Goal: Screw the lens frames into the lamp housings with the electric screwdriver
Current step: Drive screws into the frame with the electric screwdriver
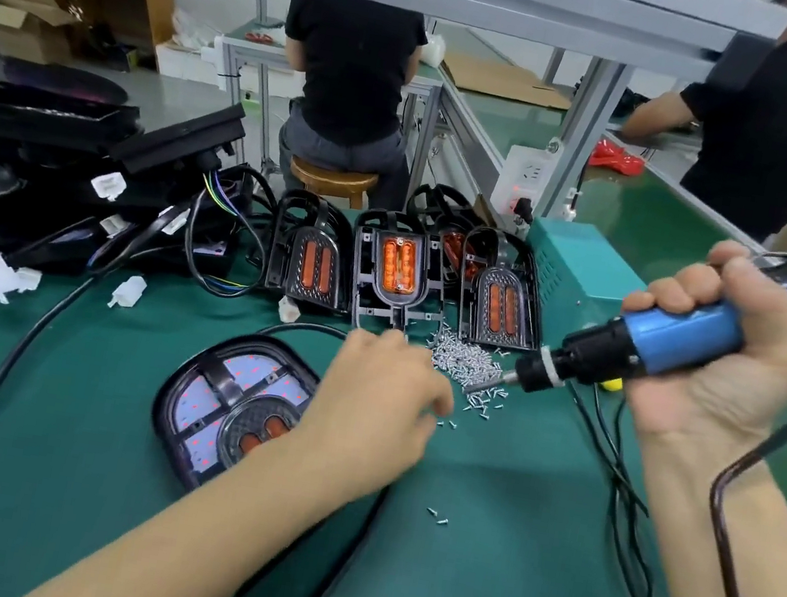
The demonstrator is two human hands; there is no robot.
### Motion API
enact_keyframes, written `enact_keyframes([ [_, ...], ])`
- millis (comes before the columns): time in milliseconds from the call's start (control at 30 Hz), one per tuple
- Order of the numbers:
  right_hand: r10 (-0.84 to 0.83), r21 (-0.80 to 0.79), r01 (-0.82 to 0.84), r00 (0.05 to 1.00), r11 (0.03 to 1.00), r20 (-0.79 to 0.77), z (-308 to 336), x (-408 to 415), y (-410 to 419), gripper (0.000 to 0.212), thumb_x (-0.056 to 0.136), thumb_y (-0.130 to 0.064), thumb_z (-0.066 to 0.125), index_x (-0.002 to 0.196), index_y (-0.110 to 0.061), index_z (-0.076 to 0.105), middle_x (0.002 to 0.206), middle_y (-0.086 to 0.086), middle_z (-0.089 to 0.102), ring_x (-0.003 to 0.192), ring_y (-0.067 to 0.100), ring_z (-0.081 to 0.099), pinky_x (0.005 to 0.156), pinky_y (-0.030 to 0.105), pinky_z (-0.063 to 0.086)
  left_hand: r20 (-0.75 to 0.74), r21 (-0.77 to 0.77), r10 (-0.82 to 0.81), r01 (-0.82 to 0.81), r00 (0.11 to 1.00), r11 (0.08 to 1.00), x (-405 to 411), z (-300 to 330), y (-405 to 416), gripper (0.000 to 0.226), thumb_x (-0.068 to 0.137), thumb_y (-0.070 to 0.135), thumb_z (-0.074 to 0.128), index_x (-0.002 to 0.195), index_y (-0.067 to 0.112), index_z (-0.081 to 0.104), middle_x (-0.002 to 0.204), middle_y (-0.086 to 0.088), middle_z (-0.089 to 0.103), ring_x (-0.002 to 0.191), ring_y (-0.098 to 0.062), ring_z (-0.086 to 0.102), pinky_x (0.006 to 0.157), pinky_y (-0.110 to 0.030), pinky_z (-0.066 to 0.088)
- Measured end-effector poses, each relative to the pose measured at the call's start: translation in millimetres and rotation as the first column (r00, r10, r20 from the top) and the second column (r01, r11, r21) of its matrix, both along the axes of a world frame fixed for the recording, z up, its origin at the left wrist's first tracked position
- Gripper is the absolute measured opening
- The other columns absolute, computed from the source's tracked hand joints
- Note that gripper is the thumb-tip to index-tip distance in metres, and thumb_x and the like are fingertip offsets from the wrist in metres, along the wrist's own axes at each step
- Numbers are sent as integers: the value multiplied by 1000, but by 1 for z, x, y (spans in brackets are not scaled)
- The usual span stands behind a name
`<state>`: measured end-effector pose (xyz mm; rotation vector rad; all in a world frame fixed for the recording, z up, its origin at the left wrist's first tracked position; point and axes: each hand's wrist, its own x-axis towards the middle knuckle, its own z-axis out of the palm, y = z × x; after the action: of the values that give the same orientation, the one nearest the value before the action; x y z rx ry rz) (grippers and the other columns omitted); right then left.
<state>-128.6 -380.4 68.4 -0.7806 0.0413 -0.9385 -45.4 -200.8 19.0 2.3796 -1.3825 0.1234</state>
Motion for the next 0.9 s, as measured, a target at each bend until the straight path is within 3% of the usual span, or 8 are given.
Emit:
enact_keyframes([
  [167,-44,-51,43,999,998,-12,2,-8,3,8,78,-15,48,82,-18,55,56,-9,47,51,7,45,59,21,43,116,430,27,-75,993,900,10,-18,-40,22,82,6,57,94,21,67,95,-2,66,96,-23,51,84,-36,24],
  [300,-58,-75,57,998,996,-15,3,-14,4,10,78,-15,47,81,-19,55,56,-9,47,51,7,44,60,21,43,110,408,90,-128,990,904,7,-23,-42,28,73,-5,50,61,19,41,75,-8,59,73,-25,48,78,-35,24],
  [433,-58,-87,56,998,995,-20,4,-17,8,11,78,-14,46,79,-20,55,56,-9,47,51,7,44,60,21,44,108,370,128,-160,986,915,6,-28,-44,35,75,-7,50,57,17,32,57,-1,37,56,-20,34,74,-33,20],
  [633,-59,-68,58,998,996,-9,7,-22,12,13,77,-14,46,76,-20,57,55,-9,46,51,7,44,59,20,44,156,391,109,-162,982,906,6,-31,-43,20,82,-1,52,70,15,46,89,-5,56,91,-26,47,78,-36,24],
  [700,-54,-49,54,999,997,7,9,-24,12,13,78,-15,46,75,-20,58,55,-9,46,51,7,44,59,20,44,25,241,122,-124,992,962,8,-25,-37,14,86,2,51,86,14,59,97,-6,61,99,-27,52,81,-35,31],
  [767,-47,-38,48,999,998,25,12,-26,11,12,78,-17,46,77,-21,57,56,-11,47,52,6,45,60,20,44,-378,-74,115,-154,918,985,15,-13,-22,11,89,9,56,84,16,63,86,-1,68,87,-21,60,76,-30,42],
  [833,-38,-27,39,998,999,51,15,-26,13,12,80,-18,45,79,-21,57,57,-12,47,52,5,45,61,21,44,-735,-317,-79,-238,673,918,20,1,2,13,85,9,65,75,16,68,71,1,71,69,-11,63,65,-22,49],
  [900,-1,-5,2,996,1000,85,17,-22,19,14,82,-19,43,79,-21,57,57,-12,47,52,4,45,60,21,44,-875,-419,-257,-378,410,826,20,7,28,11,79,5,70,72,13,72,70,-3,71,65,-9,62,58,-18,51],
])
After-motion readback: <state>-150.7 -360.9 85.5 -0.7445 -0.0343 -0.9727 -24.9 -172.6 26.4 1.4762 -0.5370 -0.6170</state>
